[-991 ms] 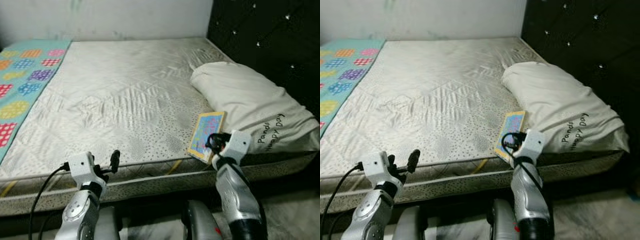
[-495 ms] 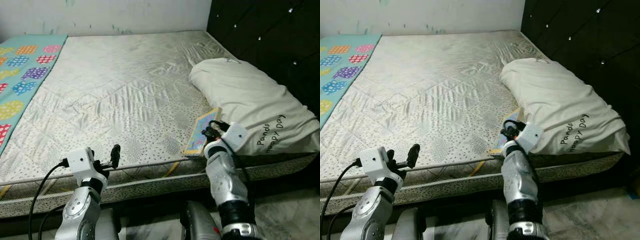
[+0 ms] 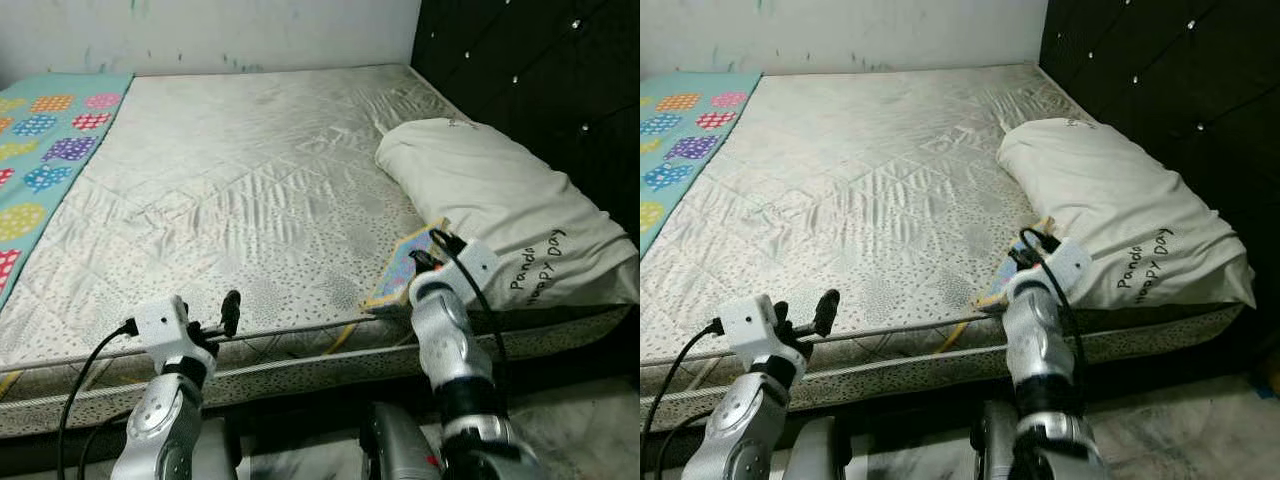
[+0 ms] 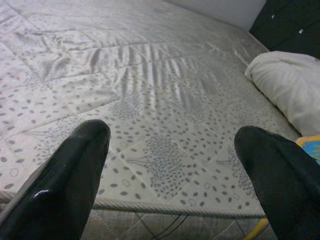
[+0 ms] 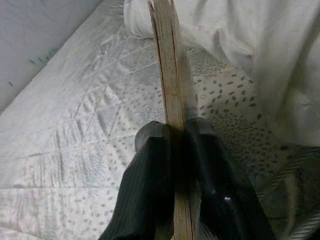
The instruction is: Clean up the room
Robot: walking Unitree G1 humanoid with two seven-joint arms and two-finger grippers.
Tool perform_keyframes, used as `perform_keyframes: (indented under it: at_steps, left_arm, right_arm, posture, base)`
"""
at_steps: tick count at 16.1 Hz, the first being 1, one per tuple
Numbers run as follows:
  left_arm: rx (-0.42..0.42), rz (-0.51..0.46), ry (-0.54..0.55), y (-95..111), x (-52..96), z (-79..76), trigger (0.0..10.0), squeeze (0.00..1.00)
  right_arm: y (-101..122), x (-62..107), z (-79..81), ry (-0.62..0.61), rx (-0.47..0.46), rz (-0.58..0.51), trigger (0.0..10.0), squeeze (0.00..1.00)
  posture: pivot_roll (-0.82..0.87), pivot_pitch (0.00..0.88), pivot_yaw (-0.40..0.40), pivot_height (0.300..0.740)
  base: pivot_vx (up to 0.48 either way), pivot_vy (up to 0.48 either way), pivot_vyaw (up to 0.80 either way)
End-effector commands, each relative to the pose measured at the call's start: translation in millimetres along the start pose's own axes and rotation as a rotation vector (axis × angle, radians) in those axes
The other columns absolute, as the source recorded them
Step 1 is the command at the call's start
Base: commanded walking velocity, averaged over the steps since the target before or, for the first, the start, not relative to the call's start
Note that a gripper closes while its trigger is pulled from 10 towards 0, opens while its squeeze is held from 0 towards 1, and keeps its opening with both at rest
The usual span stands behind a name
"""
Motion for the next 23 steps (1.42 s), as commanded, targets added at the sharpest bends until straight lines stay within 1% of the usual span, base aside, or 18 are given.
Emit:
perform_keyframes:
  at_steps: [1,2,4,5,6,7,9,10,11,12,13,14,15,17,19,20,21,23]
  left_arm:
    - [-0.008,0.008,-0.008,0.0,-2.8,-3.3,10.0,0.00]
    - [-0.011,0.005,-0.009,1.5,-3.6,-3.0,10.0,0.00]
    - [-0.014,-0.005,-0.007,4.5,-5.2,-1.7,10.0,0.00]
    - [-0.015,-0.008,-0.004,5.1,-5.3,-1.3,10.0,0.00]
    - [-0.015,-0.010,-0.001,5.1,-5.1,-1.2,10.0,0.00]
    - [-0.015,-0.011,0.000,4.9,-4.9,-1.6,10.0,0.00]
    - [-0.016,-0.011,0.001,4.8,-4.2,-2.8,10.0,0.00]
    - [-0.016,-0.010,-0.001,4.4,-3.1,-3.9,10.0,0.00]
    - [-0.016,-0.006,-0.004,3.4,-1.8,-5.2,10.0,0.00]
    - [-0.017,0.001,-0.007,1.5,-0.4,-6.7,10.0,0.00]
    - [-0.017,0.003,-0.007,1.1,0.0,-7.0,10.0,0.00]
    - [-0.018,0.009,-0.006,-0.4,0.7,-7.0,10.0,0.00]
    - [-0.018,0.015,-0.005,-2.0,1.5,-7.0,10.0,0.00]
    - [-0.016,0.023,-0.012,-3.8,3.2,-7.5,10.0,0.00]
    - [-0.011,0.031,-0.019,-5.5,3.2,-7.2,10.0,0.00]
    - [-0.012,0.035,-0.019,-5.9,2.7,-7.1,10.0,0.00]
    - [-0.015,0.041,-0.018,-6.4,1.9,-7.4,10.0,0.00]
    - [-0.030,0.055,-0.010,-8.6,0.3,-7.3,10.0,0.00]
  right_arm:
    - [-40.4,11.8,61.0,0.109,-0.113,0.144,10.0,0.00]
    - [-37.7,11.2,70.3,0.125,-0.137,0.142,10.0,0.00]
    - [-31.6,8.8,81.7,0.128,-0.212,0.148,10.0,0.00]
    - [-27.5,7.8,86.1,0.124,-0.287,0.153,10.0,0.00]
    - [-24.0,7.1,90.2,0.129,-0.332,0.154,10.0,0.00]
    - [-19.9,6.4,95.0,0.133,-0.410,0.150,10.0,0.00]
    - [-17.6,4.0,96.8,0.128,-0.470,0.144,10.0,0.00]
    - [-15.7,2.0,94.6,0.120,-0.513,0.132,10.0,0.00]
    - [-17.8,0.5,88.8,0.111,-0.531,0.127,10.0,0.00]
    - [-35.3,2.3,70.6,0.077,-0.458,0.141,10.0,0.00]
    - [-45.9,4.9,60.1,0.055,-0.402,0.153,10.0,0.00]
    - [-54.7,7.5,47.8,0.045,-0.317,0.155,10.0,0.00]
    - [-63.3,9.9,31.6,0.021,-0.224,0.154,10.0,0.00]
    - [-68.8,12.6,18.3,0.050,-0.087,0.155,10.0,0.00]
    - [-76.1,18.5,29.5,0.203,0.094,0.157,10.0,0.00]
    - [-80.4,20.7,31.5,0.228,0.141,0.165,10.0,0.00]
    - [-83.6,22.4,31.3,0.230,0.138,0.173,10.0,0.00]
    - [-85.8,25.3,32.5,0.269,0.204,0.166,10.0,0.00]
  posture:
    - [0.04,0.000,-0.028,0.590]
    - [0.04,0.000,-0.028,0.590]
    - [0.04,0.000,-0.028,0.590]
    - [0.05,0.000,-0.031,0.590]
    - [0.05,0.000,-0.031,0.590]
    - [0.05,0.000,-0.031,0.590]
    - [0.06,0.000,-0.031,0.590]
    - [0.07,0.000,-0.031,0.590]
    - [0.07,0.000,-0.030,0.590]
    - [0.07,0.000,-0.030,0.590]
    - [0.07,0.000,-0.029,0.590]
    - [0.06,0.000,-0.027,0.590]
    - [0.06,0.000,-0.026,0.590]
    - [0.06,0.000,-0.023,0.590]
    - [0.04,0.000,-0.022,0.590]
    - [0.04,0.000,-0.022,0.590]
    - [0.04,0.000,-0.023,0.590]
    - [0.04,0.000,-0.027,0.590]
  base:
    - [0.000,0.000,0.00]
    - [0.000,0.000,0.00]
    - [0.000,0.000,0.00]
    - [0.000,0.000,0.00]
    - [0.000,0.000,0.00]
    - [0.000,0.000,0.00]
    - [0.000,0.000,0.00]
    - [0.000,0.000,0.00]
    - [0.000,0.000,0.00]
    - [0.000,0.000,0.00]
    - [0.000,0.000,0.00]
    - [0.000,0.000,0.00]
    - [0.000,0.000,0.00]
    - [0.000,0.000,0.00]
    - [0.000,0.000,0.00]
    - [0.000,0.000,0.00]
    - [0.000,0.000,0.00]
    - [0.000,0.000,0.00]
Point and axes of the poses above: a point about 5 cm out from each wrist's last joint towards the gripper, its own x axis pointing back from the gripper into the wrist, its own y axis along the axis of the wrist's last joint, z = x × y, the point moved 3 cm from there along -x, pointing out of the wrist towards the gripper
